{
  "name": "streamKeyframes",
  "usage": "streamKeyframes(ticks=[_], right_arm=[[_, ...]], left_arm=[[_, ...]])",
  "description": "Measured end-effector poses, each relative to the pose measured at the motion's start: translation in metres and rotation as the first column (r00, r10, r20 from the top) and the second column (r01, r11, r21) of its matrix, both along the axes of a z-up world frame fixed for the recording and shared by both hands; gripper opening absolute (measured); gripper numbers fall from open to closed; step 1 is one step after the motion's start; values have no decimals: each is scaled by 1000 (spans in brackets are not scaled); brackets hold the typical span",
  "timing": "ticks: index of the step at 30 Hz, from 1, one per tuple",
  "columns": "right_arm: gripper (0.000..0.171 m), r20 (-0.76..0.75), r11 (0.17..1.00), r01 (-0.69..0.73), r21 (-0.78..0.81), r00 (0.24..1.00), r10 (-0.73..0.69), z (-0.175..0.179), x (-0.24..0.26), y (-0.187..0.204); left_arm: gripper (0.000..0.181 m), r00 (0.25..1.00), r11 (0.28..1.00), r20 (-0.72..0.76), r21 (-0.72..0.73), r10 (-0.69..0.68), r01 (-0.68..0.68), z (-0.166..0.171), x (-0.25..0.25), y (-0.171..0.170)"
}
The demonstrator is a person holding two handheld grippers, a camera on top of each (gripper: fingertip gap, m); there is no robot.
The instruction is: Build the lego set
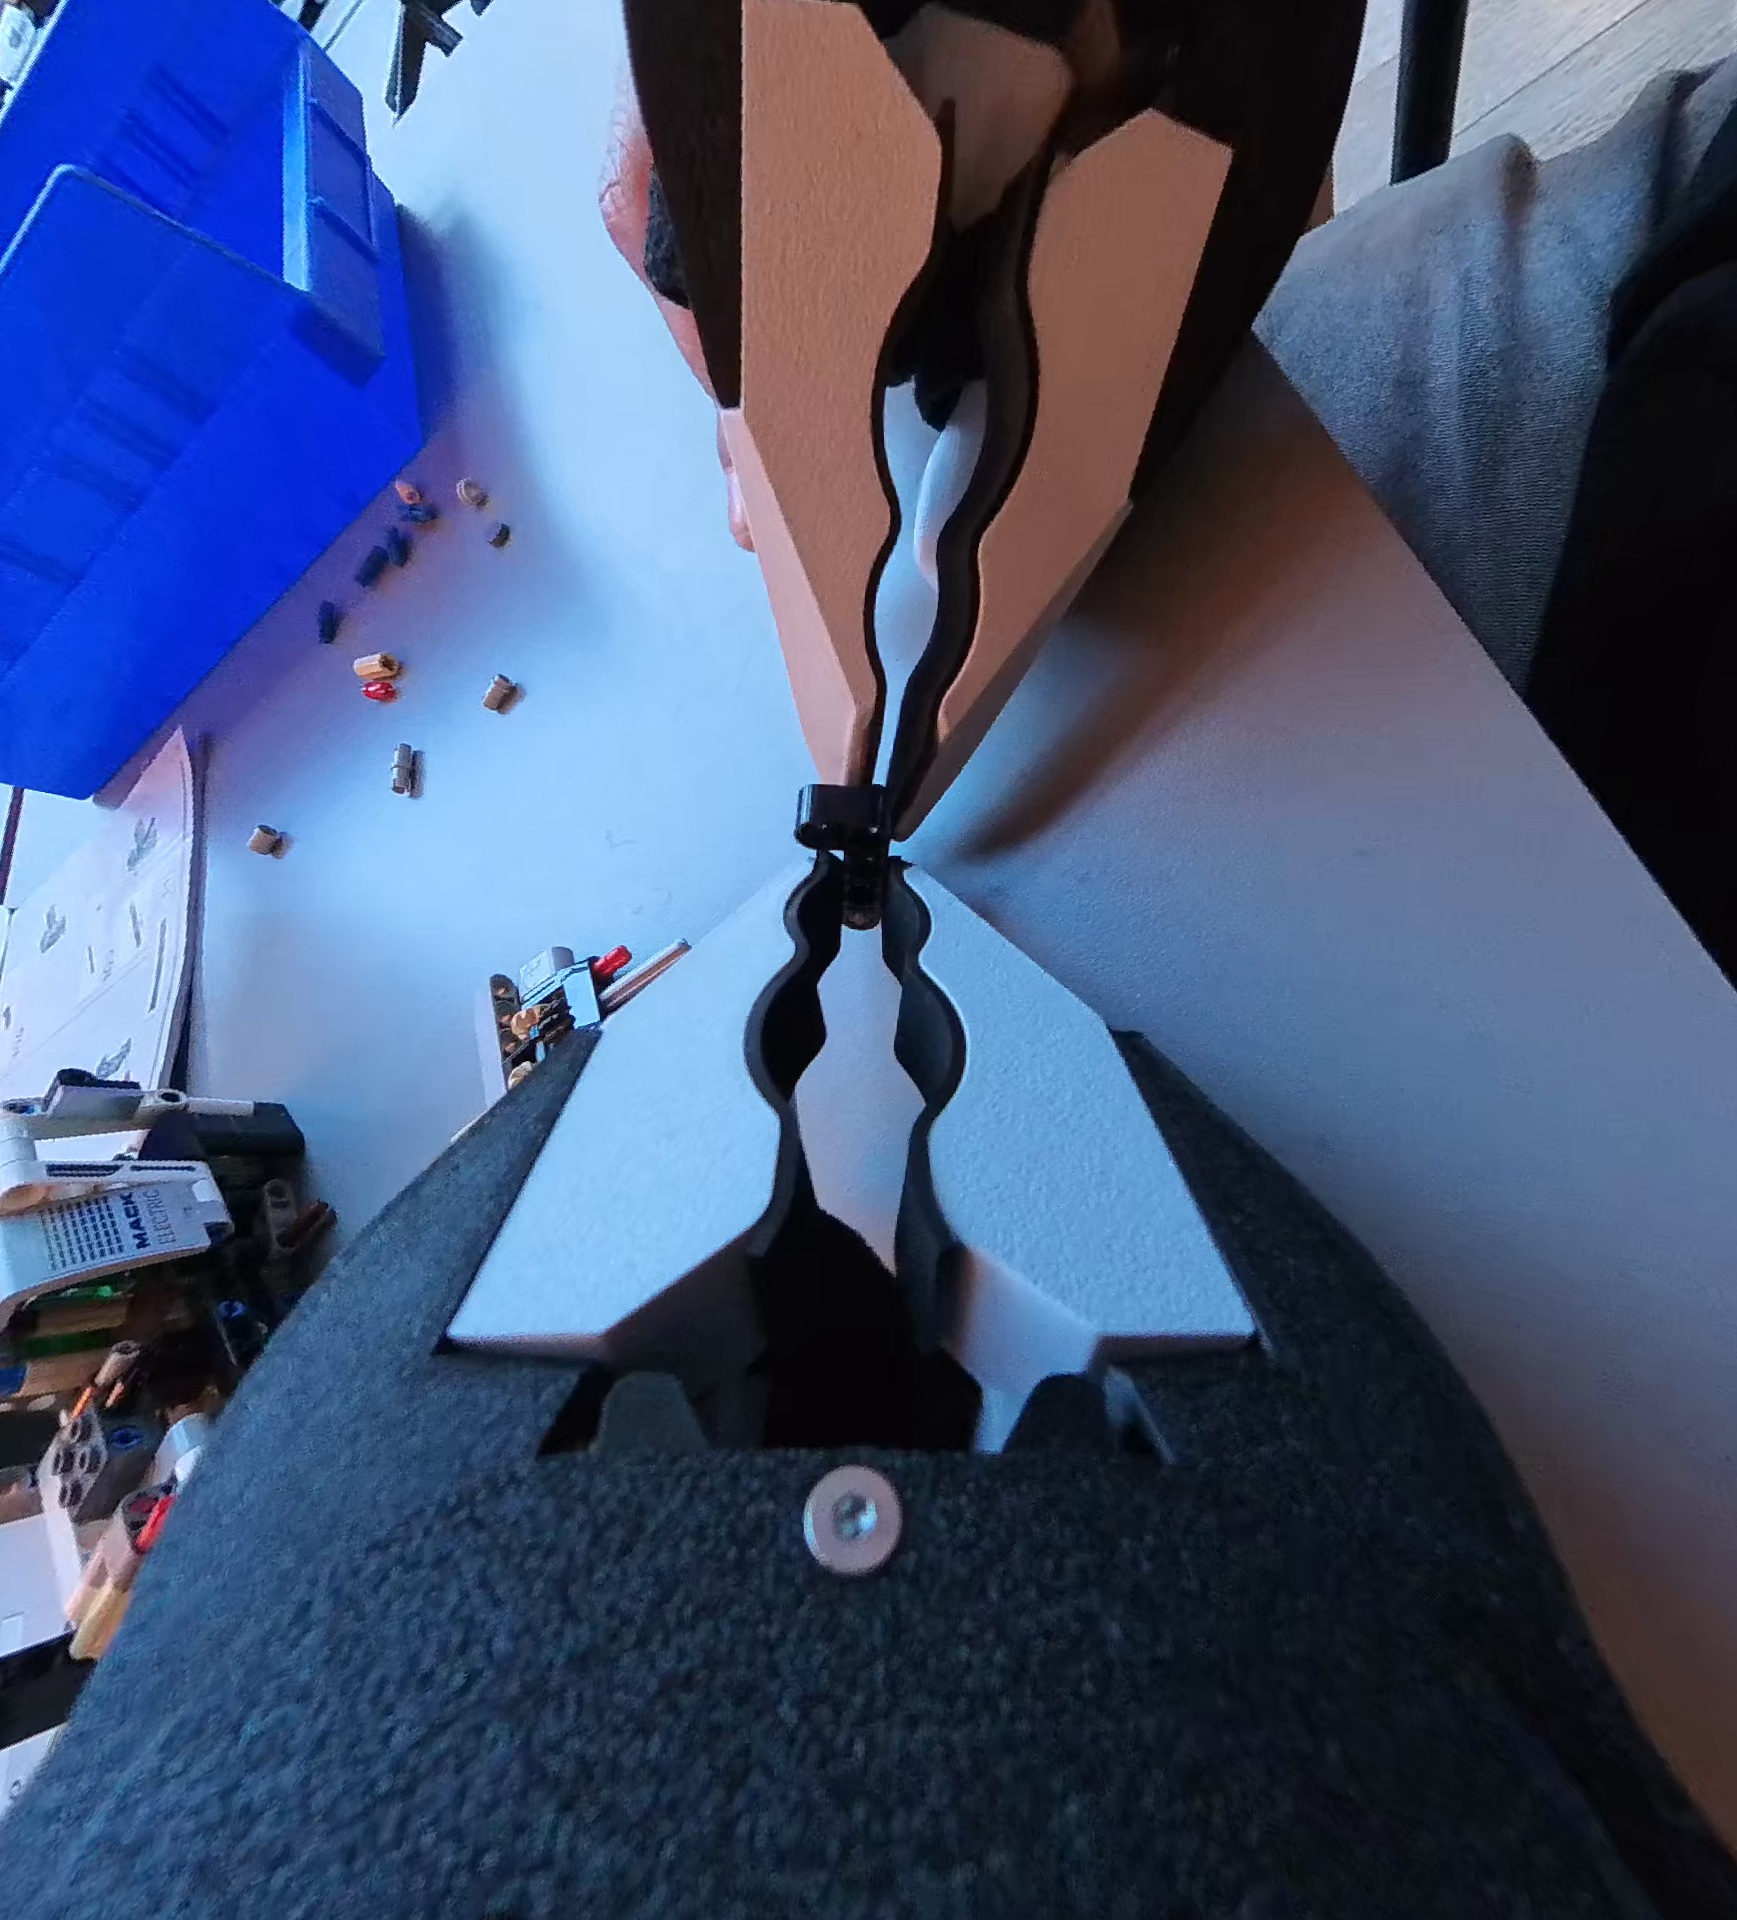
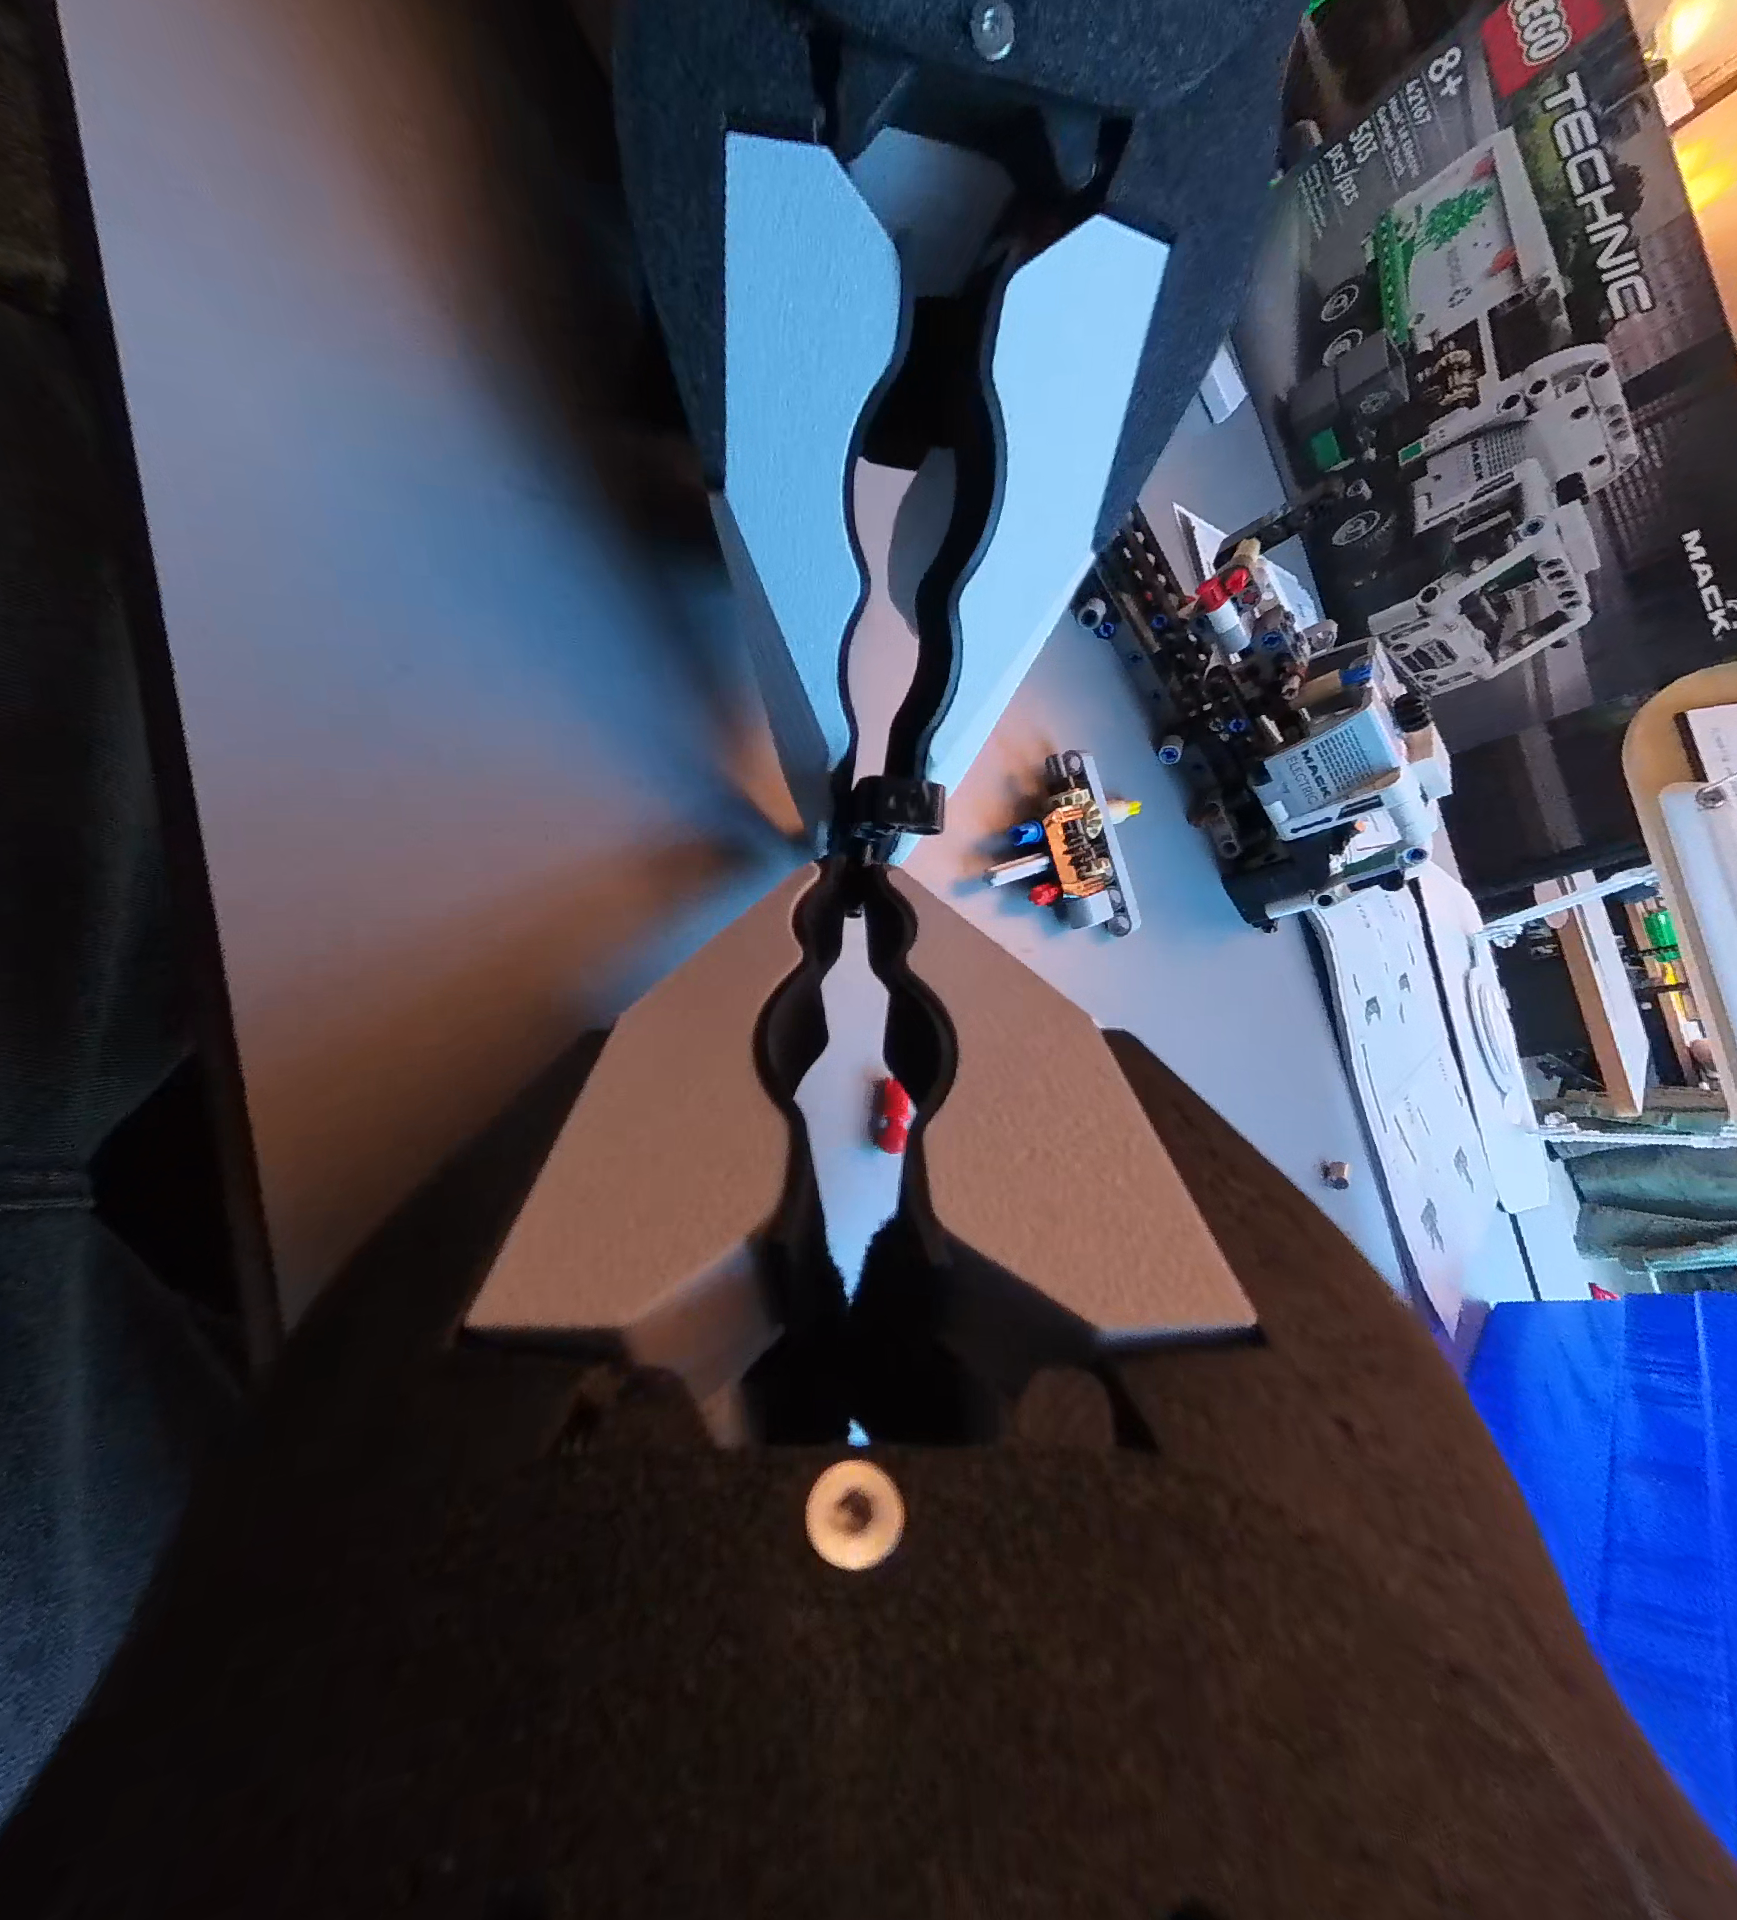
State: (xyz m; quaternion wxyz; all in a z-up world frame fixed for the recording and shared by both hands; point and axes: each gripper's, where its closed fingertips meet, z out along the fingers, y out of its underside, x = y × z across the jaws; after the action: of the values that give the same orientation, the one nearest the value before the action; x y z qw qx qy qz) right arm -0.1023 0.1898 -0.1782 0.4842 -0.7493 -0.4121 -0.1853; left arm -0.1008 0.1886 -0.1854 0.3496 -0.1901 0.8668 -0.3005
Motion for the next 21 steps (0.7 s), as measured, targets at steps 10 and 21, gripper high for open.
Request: streamKeyframes(ticks=[10, 21], right_arm=[[3, -24, 1000, -16, -14, 1000, 16, 0, -1, -1], [4, -85, 999, -6, -47, 996, 2, -1, 0, 3]], left_arm=[[5, 999, 1000, 23, 21, -23, 22, 0, 0, -1], [5, 1000, 1000, 15, 9, -7, 7, -1, 3, -1]])
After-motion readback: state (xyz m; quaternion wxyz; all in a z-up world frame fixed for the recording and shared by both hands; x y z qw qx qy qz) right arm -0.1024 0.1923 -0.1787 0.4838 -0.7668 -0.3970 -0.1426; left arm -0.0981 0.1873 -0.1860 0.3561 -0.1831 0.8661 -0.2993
